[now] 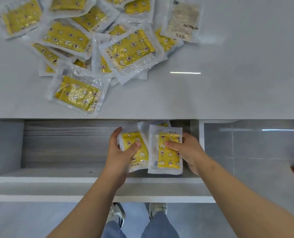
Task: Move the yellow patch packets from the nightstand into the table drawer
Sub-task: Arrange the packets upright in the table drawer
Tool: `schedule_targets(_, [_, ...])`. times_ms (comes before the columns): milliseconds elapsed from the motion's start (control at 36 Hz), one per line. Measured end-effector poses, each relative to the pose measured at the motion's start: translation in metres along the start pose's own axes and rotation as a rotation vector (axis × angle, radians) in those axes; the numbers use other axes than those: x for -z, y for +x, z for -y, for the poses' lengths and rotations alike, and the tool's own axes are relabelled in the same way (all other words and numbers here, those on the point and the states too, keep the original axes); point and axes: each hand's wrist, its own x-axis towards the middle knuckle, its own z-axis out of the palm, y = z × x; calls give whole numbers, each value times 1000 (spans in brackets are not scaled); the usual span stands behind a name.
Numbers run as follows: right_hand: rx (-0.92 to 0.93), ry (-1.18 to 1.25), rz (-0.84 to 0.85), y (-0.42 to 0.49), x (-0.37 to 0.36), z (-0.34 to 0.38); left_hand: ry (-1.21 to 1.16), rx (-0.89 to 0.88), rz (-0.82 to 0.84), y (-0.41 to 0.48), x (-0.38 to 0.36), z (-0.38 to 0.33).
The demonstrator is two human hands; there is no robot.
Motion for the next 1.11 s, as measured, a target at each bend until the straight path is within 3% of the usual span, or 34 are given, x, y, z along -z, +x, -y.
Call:
schedule_targets(194, [-8, 48, -111, 14, 8, -13, 89, 1, -182, 24, -4, 10])
schedule_targets(361, [19, -172, -170, 26, 7, -25, 362, -4, -38, 38, -18, 21])
schedule_targets(528, [28, -397, -215, 36, 6, -30, 475, 36, -86, 55, -18, 29])
schedule_targets(750, [29, -586, -290, 34, 6, -33, 912, 48, -75, 55, -14, 35])
schedule_targets(1111, [-33, -991, -314, 16, 13, -24, 1163, 3, 31, 53, -20, 26])
